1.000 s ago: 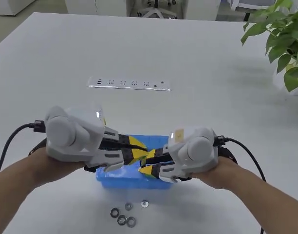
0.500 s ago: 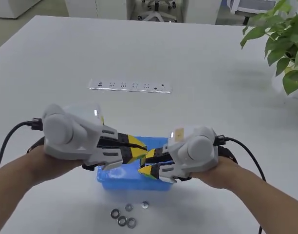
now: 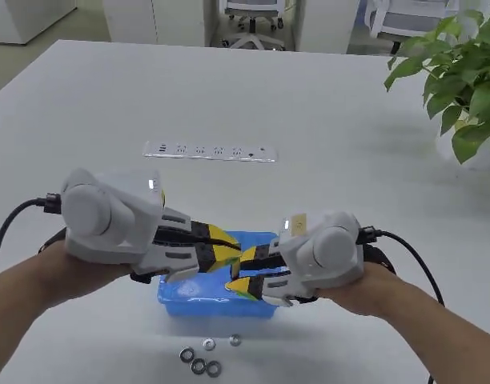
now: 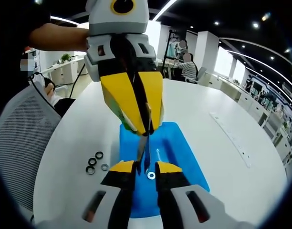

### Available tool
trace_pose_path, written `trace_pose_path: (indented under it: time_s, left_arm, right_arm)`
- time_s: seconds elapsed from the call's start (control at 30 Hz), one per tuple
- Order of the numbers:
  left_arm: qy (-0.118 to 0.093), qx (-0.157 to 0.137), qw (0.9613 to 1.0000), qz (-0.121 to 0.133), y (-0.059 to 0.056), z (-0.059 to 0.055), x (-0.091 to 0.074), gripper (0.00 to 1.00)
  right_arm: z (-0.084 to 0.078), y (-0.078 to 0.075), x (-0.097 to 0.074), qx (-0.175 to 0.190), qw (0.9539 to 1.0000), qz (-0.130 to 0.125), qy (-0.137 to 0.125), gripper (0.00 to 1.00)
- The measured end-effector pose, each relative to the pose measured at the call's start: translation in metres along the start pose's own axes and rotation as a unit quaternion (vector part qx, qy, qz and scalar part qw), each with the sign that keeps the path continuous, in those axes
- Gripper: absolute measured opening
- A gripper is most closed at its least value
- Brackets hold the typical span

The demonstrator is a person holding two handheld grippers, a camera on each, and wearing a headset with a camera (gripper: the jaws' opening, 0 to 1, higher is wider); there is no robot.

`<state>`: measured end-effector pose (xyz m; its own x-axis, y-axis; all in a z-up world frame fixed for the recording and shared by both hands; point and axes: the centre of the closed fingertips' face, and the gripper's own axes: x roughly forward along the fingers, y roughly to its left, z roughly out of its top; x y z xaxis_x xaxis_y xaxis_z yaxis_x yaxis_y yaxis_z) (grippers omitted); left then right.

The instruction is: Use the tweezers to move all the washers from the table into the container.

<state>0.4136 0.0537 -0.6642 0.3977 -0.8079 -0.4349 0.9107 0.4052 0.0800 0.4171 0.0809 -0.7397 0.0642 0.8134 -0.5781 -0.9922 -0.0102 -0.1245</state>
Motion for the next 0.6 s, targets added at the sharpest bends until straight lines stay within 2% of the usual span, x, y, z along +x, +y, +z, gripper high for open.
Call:
trace_pose_path:
  time_s: [0.33, 0.6]
  left_arm:
    - [-0.008, 0.011, 0.9999, 0.003, -0.007, 0.012, -0.005, 0.05]
    - [-0.008, 0.009, 0.9999, 0.002, -0.014, 0.015, -0.008, 0.05]
  right_arm:
    - [0.003, 0.006, -0.024, 0.010, 0.9997, -0.023, -0.002, 0.25]
    - [0.000, 0.007, -0.048, 0.028, 0.9982, -0.053, -0.006, 0.33]
